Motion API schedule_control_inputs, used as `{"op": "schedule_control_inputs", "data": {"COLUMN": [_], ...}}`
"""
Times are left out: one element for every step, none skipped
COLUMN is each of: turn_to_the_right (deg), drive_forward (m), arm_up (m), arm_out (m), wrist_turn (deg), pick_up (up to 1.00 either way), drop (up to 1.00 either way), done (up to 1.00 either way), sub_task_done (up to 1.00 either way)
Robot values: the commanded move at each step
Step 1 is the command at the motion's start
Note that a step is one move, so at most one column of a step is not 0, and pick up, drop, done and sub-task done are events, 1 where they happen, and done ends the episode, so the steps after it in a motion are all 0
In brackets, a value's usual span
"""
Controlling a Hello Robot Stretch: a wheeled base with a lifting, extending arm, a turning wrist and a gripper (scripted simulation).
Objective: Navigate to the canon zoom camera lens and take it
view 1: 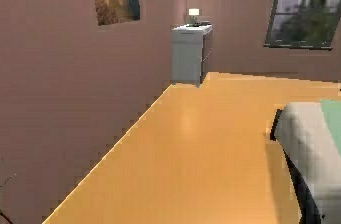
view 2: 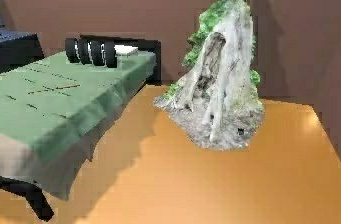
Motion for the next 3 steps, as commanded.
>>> {"op": "schedule_control_inputs", "data": {"turn_to_the_right": [0.0,21.0,0.0], "drive_forward": [0.8,0.0,1.0], "arm_up": [0.0,0.0,0.0], "arm_out": [0.0,0.0,0.0], "wrist_turn": [0.0,0.0,0.0], "pick_up": [0.0,0.0,0.0], "drop": [0.0,0.0,0.0], "done": [0.0,0.0,0.0], "sub_task_done": [0.0,0.0,0.0]}}
